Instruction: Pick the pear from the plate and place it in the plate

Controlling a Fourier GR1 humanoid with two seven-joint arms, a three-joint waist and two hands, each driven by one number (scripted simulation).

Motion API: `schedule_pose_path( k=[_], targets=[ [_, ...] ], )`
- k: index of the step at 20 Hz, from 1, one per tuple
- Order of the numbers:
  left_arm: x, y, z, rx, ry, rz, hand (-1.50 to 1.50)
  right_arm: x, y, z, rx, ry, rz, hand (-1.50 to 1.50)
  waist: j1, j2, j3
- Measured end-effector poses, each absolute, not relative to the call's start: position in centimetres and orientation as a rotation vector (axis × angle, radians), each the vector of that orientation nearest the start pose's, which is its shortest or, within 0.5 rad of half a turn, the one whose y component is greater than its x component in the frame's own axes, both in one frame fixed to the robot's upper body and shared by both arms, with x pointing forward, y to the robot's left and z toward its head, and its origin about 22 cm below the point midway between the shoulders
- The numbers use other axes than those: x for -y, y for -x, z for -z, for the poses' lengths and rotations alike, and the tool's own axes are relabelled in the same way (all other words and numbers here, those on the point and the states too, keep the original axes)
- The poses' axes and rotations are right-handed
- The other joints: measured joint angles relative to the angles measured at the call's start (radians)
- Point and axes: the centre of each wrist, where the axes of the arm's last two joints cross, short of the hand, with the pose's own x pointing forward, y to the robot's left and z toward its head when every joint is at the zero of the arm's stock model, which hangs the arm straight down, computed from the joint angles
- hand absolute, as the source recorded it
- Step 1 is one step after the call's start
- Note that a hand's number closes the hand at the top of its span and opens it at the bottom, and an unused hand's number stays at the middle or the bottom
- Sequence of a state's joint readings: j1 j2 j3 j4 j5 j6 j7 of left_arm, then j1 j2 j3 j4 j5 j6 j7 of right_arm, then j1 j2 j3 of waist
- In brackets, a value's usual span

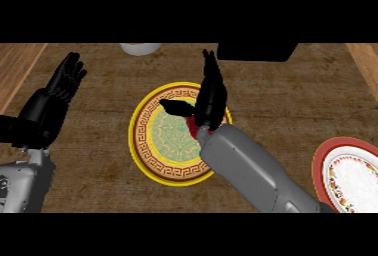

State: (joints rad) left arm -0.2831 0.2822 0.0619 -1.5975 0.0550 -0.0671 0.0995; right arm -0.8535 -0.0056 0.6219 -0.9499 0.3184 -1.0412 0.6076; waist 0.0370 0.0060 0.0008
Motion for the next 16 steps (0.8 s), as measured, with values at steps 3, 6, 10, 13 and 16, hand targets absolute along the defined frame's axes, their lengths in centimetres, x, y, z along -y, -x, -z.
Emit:
schedule_pose_path(
  k=[3, 6, 10, 13, 16],
  targets=[
    [-27.9, -30.0, -10.0, 1.753, -0.128, 0.246, 0.00, 2.9, -34.1, -6.4, 1.614, 0.591, 0.005, -1.50, -0.019, -0.003, 0.000],
    [-28.4, -30.0, -9.7, 1.750, -0.146, 0.238, 0.00, 4.5, -32.8, -5.8, 1.620, 0.569, 0.067, -1.50, -0.035, -0.007, 0.000],
    [-28.5, -29.7, -10.1, 1.751, -0.149, 0.227, 0.00, 8.2, -30.5, -4.9, 1.645, 0.563, 0.119, -1.50, -0.043, -0.009, 0.000],
    [-28.1, -29.9, -10.2, 1.747, -0.148, 0.226, 0.00, 11.1, -28.0, -4.4, 1.658, 0.558, 0.123, -1.50, -0.048, -0.009, 0.000],
    [-27.7, -29.7, -10.6, 1.751, -0.156, 0.223, 0.00, 14.0, -26.0, -4.4, 1.661, 0.564, 0.118, -1.50, -0.048, -0.009, 0.000]
  ],
)
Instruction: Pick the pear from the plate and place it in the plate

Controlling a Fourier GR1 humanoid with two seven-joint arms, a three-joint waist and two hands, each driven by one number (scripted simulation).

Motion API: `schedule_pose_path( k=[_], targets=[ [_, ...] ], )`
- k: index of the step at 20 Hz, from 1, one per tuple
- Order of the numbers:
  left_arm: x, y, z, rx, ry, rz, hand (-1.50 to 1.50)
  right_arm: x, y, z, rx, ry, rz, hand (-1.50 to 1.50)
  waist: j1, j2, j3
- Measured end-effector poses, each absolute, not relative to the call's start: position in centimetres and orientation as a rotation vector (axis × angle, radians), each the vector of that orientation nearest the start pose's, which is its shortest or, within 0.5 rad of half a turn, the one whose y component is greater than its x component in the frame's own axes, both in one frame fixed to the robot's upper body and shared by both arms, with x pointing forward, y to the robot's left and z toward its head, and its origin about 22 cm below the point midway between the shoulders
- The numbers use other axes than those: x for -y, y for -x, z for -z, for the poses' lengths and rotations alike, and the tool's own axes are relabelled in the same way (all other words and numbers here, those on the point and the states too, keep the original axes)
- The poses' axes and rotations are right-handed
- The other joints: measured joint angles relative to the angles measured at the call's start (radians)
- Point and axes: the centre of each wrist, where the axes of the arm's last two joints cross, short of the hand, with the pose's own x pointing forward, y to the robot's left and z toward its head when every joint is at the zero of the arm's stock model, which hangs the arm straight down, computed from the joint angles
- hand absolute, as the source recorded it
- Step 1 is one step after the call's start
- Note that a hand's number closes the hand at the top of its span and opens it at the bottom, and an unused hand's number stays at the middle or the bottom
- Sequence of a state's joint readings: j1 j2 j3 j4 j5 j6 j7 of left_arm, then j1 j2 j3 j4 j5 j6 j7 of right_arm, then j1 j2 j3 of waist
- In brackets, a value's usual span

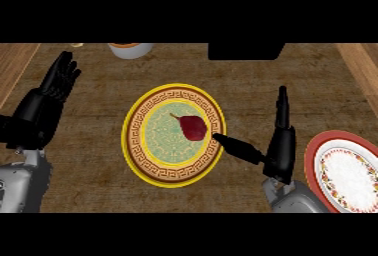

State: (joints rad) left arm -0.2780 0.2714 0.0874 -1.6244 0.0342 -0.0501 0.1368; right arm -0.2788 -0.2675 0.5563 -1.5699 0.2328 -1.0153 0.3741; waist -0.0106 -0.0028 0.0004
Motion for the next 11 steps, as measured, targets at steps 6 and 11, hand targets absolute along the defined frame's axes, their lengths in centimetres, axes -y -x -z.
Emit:
schedule_pose_path(
  k=[6, 11],
  targets=[
    [-28.0, -29.1, -10.5, 1.746, -0.152, 0.226, 0.00, 18.8, -22.1, -4.1, 1.658, 0.577, 0.095, -1.50, 0.003, 0.001, 0.000],
    [-28.1, -29.3, -10.6, 1.744, -0.146, 0.228, 0.00, 21.9, -19.7, -4.1, 1.663, 0.598, 0.065, -1.50, 0.003, 0.001, 0.000]
  ],
)
